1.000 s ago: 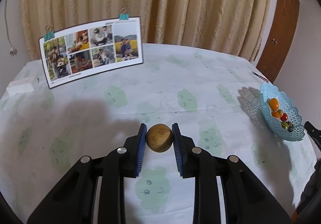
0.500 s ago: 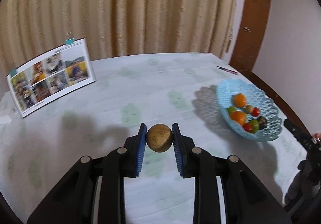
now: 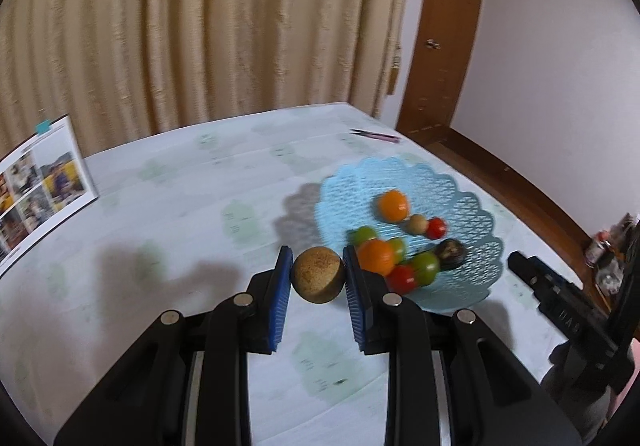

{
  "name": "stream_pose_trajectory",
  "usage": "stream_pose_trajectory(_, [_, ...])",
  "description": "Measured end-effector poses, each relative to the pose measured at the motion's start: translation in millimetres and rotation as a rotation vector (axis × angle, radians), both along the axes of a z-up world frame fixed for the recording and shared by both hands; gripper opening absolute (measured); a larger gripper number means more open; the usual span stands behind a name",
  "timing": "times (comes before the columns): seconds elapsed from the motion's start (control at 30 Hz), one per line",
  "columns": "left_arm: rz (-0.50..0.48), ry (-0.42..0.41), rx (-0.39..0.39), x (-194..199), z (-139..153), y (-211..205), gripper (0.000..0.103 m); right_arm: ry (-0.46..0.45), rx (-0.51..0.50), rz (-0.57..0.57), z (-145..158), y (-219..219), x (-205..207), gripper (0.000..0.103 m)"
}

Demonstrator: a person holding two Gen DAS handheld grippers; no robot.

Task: Organize fruits
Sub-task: 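Lower the small tan fruit into the basket and open the left tool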

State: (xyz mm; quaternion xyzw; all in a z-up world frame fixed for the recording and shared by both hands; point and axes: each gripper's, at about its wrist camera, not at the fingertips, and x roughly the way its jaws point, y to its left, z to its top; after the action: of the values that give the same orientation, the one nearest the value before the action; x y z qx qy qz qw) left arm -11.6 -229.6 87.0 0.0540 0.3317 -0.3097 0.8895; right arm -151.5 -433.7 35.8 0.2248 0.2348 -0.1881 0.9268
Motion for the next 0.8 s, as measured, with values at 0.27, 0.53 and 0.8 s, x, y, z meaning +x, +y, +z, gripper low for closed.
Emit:
stream_pose_trajectory(0.27, [-0.091,0.019,-0.012,0.3,-6.2,-44.2,0.026,0.002,-0.014,0.011,-1.1,0.2,-2.5,0.064])
stream_pose_trajectory(0.53, [-0.146,0.029,-0.030,1.5,-10.9,-69.4,0.027,0.006,-0.005,0.016,-3.1,-0.2,-2.8,0.064])
stream_pose_trajectory(0.8, [-0.115,0.020,-0.067,4.7,-5.5,-57.2,0.063,0.010,0.002,0.016,-4.7,2.3,-2.7,0.064])
